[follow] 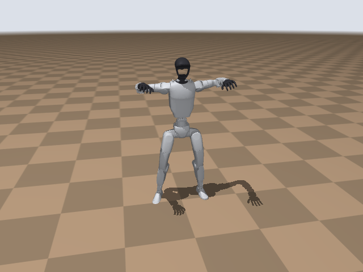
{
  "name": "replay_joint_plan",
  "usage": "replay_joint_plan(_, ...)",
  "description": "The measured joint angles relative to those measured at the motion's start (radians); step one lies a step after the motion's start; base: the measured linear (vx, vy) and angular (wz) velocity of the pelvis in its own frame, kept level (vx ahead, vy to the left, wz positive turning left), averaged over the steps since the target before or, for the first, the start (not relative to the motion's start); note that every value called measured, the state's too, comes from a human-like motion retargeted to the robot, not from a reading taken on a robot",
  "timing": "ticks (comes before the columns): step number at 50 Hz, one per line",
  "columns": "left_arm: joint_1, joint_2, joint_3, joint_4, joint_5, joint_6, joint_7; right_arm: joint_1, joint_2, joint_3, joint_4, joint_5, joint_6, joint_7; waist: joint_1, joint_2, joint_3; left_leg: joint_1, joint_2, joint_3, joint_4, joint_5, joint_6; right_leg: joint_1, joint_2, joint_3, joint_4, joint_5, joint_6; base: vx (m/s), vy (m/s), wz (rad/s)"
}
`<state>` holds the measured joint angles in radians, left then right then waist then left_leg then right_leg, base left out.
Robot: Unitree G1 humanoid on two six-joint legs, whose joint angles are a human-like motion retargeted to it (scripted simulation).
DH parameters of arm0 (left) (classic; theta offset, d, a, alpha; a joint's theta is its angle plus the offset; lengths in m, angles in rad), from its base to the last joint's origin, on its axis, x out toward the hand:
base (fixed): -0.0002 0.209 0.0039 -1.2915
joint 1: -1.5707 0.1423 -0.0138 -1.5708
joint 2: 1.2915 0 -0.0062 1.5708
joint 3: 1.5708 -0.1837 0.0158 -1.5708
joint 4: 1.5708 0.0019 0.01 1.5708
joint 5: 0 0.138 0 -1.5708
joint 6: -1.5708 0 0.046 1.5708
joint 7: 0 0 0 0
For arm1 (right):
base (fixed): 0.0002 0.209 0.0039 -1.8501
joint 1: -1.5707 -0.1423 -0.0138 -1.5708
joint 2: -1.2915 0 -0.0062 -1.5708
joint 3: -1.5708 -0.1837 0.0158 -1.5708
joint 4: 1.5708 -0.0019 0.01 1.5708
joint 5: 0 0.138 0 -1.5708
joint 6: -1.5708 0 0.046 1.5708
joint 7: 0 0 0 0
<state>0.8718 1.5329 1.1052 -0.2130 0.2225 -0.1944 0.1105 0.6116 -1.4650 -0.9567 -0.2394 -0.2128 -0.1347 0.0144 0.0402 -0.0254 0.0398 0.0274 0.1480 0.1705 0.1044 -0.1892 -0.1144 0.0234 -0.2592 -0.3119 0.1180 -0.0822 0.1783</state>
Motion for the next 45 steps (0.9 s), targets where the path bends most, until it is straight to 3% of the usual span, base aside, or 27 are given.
replay_joint_plan(7, -0.012, -0.004, -0.009, -0.014, -0.006, 0.000, -0.006, 0.090, 0.029, -0.085, -0.029, 0.015, 0.000, 0.009, 0.018, 0.003, 0.005, 0.003, 0.001, 0.005, -0.003, 0.001, 0.001, -0.002, 0.001, 0.005, -0.001, 0.001, 0.001, 0.00, 0.00, 0.00)
replay_joint_plan(23, -0.067, -0.021, -0.065, -0.003, -0.008, 0.003, -0.018, 0.098, 0.025, -0.107, -0.037, 0.018, 0.001, 0.010, 0.032, 0.014, 0.020, -0.006, 0.004, 0.008, 0.019, 0.006, -0.006, -0.006, 0.001, 0.014, 0.006, -0.001, -0.001, 0.00, 0.00, 0.00)
replay_joint_plan(35, -0.086, -0.003, -0.070, -0.002, 0.015, 0.007, 0.010, 0.126, 0.028, -0.153, -0.024, -0.013, 0.014, -0.009, 0.069, -0.021, 0.077, -0.119, -0.010, -0.018, 0.190, 0.042, 0.007, -0.014, -0.025, 0.028, -0.005, 0.001, 0.001, -0.04, -0.04, 0.00)
replay_joint_plan(40, -0.079, -0.005, -0.062, -0.033, 0.031, -0.008, 0.016, 0.129, 0.023, -0.163, -0.002, -0.015, 0.004, -0.013, 0.071, 0.011, 0.078, -0.086, 0.003, -0.052, 0.101, -0.022, -0.002, -0.012, -0.002, 0.022, -0.008, 0.001, 0.006, -0.01, 0.06, 0.02)
replay_joint_plan(45, -0.099, -0.015, -0.079, -0.050, 0.038, -0.003, 0.007, 0.082, 0.037, -0.104, -0.008, -0.002, 0.001, 0.005, 0.055, 0.019, 0.070, -0.061, -0.001, -0.061, 0.045, 0.011, 0.001, -0.015, -0.003, 0.012, 0.005, 0.016, -0.001, 0.01, 0.08, 0.07)
